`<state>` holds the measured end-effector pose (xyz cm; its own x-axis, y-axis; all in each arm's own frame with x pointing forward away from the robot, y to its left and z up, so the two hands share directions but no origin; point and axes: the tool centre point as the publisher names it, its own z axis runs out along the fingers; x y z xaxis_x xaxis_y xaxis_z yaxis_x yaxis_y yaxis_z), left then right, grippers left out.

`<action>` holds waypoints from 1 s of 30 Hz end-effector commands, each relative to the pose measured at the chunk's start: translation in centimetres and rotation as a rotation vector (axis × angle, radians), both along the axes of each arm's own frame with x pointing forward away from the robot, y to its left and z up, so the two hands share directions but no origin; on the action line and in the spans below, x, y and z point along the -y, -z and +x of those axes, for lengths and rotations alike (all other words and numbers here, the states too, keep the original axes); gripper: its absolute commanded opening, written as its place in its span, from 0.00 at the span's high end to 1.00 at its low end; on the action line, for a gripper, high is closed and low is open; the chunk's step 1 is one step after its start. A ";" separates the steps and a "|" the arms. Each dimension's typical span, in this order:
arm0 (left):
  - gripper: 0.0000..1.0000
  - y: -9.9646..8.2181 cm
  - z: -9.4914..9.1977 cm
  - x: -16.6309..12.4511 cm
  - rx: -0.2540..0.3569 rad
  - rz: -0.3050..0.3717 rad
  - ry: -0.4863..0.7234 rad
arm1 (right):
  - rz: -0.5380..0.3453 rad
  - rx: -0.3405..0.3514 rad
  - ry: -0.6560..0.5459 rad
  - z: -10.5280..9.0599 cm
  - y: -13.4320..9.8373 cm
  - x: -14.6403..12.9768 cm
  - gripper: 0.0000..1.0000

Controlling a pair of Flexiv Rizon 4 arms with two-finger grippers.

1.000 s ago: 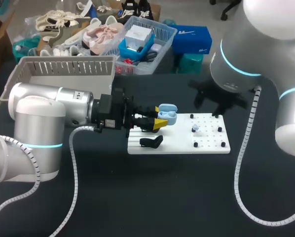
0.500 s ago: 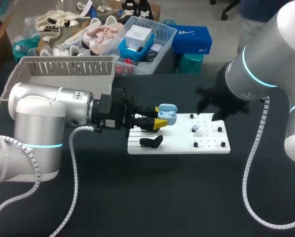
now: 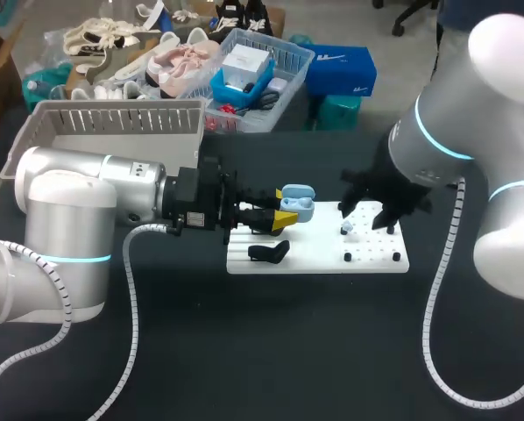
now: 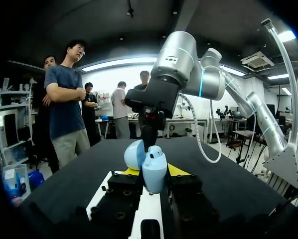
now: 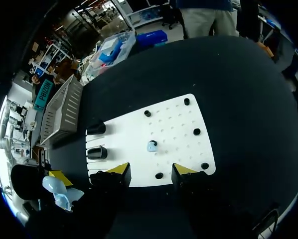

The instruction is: Pick up each earbud case from the left stands, insert the matching earbuds, close the lid, and place the case in the box.

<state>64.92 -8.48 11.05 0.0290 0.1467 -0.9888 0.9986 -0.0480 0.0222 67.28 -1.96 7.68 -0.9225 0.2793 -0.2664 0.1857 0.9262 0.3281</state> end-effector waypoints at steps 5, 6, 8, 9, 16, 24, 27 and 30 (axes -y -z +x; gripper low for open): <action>1.00 0.0 0.0 0.1 0.001 0.001 -0.002 | -0.007 -0.036 -0.016 1.0 1.8 -1.2 0.51; 1.00 0.0 0.0 0.1 0.001 0.001 -0.002 | -0.010 -0.038 -0.018 1.1 2.0 -1.2 0.51; 1.00 0.0 0.0 0.1 0.001 0.001 -0.002 | -0.011 -0.042 -0.019 1.3 2.3 -1.3 0.51; 1.00 0.0 0.0 0.1 0.001 0.001 -0.002 | -0.013 -0.044 -0.020 1.4 2.5 -1.4 0.51; 1.00 0.0 0.0 0.1 0.001 0.001 -0.002 | -0.026 -0.056 -0.022 1.9 3.7 -1.5 0.52; 1.00 0.0 0.0 0.1 0.001 0.001 -0.002 | -0.024 -0.060 -0.004 2.6 4.6 -1.2 0.54; 1.00 0.0 0.0 0.1 0.001 0.001 -0.002 | -0.024 -0.060 0.002 2.8 4.8 -1.2 0.55; 1.00 0.0 0.0 0.1 0.001 0.001 -0.002 | -0.020 -0.061 0.006 2.9 4.9 -1.2 0.56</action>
<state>64.92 -8.48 11.05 0.0290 0.1467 -0.9888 0.9986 -0.0480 0.0222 70.10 -0.80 3.00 -0.9365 0.2782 -0.2137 0.2093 0.9319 0.2961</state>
